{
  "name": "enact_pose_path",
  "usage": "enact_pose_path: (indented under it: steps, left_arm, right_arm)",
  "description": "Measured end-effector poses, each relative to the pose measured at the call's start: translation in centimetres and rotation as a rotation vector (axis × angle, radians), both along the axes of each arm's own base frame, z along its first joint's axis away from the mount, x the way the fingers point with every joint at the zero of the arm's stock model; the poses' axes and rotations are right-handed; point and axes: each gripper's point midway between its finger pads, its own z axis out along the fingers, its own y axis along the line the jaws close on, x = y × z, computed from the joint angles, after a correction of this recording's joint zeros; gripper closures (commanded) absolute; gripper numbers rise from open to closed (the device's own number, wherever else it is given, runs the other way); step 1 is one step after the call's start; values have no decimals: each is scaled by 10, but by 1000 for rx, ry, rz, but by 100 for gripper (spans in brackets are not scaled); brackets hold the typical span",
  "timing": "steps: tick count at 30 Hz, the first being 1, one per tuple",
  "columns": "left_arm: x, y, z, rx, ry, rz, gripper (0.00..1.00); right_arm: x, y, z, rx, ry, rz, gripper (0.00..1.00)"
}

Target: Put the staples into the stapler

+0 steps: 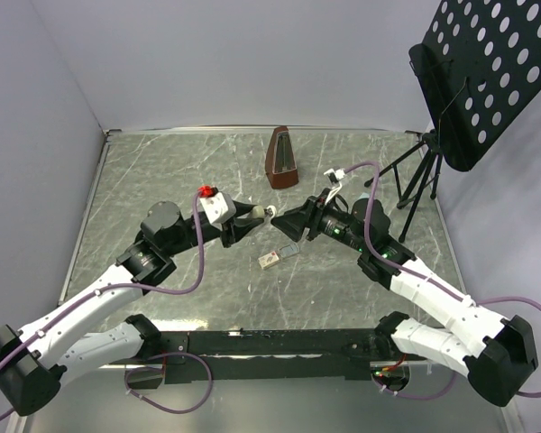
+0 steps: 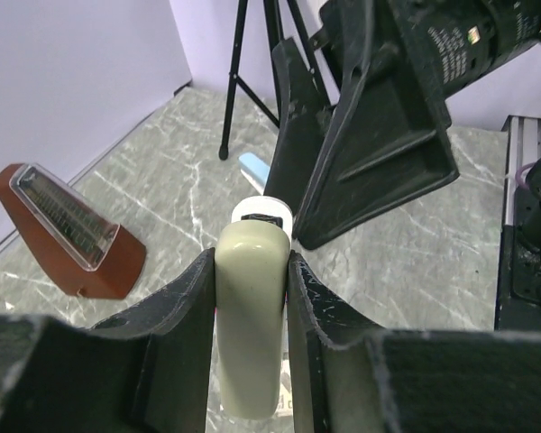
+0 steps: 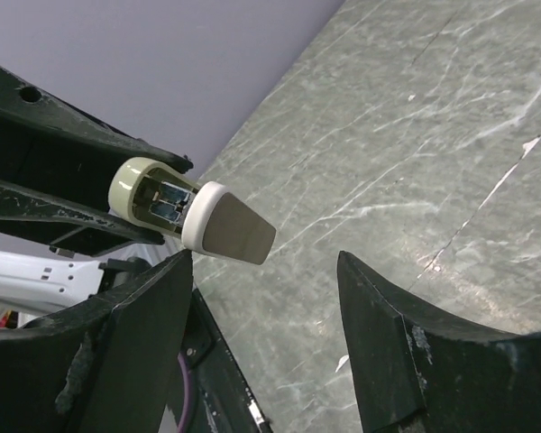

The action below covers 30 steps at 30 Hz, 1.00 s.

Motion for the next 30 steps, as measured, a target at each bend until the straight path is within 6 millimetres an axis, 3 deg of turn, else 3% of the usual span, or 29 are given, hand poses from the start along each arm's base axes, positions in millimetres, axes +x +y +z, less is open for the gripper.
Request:
enact_pose_path:
  steps: [9, 15, 20, 24, 30]
  left_arm:
    - [-5, -4, 1, -15, 5, -15, 99]
    - [-8, -9, -2, -8, 12, -33, 99]
    - [-8, -11, -5, -2, 14, -33, 99]
    - [-8, -12, -5, -3, 12, -32, 99]
    - [-16, -12, 9, -55, -37, -44, 99]
  right_arm:
    - [-4, 8, -7, -3, 22, 53, 32]
    - [-4, 8, -5, 2, 18, 57, 40]
    - [-5, 9, -5, 4, 18, 61, 55]
    - [-8, 11, -1, 17, 19, 65, 75]
    - [-12, 10, 3, 45, 36, 52, 96]
